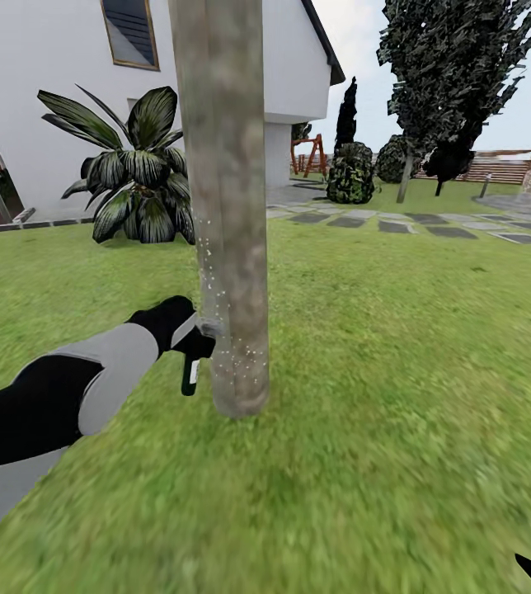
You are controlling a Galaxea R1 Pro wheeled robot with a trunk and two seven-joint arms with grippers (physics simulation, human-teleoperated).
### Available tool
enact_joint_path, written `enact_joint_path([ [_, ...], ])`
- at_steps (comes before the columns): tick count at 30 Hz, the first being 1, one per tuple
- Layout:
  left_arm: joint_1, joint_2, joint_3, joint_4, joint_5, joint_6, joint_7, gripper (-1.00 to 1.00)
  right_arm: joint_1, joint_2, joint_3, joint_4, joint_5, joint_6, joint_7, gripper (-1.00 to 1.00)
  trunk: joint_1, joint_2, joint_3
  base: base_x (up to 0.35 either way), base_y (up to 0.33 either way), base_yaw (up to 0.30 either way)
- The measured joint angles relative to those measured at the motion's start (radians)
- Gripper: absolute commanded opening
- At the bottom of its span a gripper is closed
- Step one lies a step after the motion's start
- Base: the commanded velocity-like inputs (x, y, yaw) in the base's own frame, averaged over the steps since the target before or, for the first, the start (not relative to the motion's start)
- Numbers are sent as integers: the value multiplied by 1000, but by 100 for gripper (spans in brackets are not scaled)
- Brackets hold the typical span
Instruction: In the garden, pick up the pesticide atomizer on the floor and spray pesticide onto both trees until each tree trunk is fully covered.
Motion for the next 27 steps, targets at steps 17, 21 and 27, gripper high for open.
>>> enact_joint_path([
  [17, 32, -4, 1, 1, 5, -37, 0, -100, 0, 0, 0, 0, 0, 1, -1, 100, 0, 0, 0, -39, -135, 127],
  [21, 32, -4, 2, 0, 7, -38, -1, -100, 0, 0, 0, 0, 0, 0, -1, 100, 0, 0, 0, -38, -312, 18],
  [27, 32, -4, 2, 0, 7, -38, -1, -100, 0, 3, 0, 0, 0, 0, -1, 100, 0, 0, 0, -1, -322, 237],
])
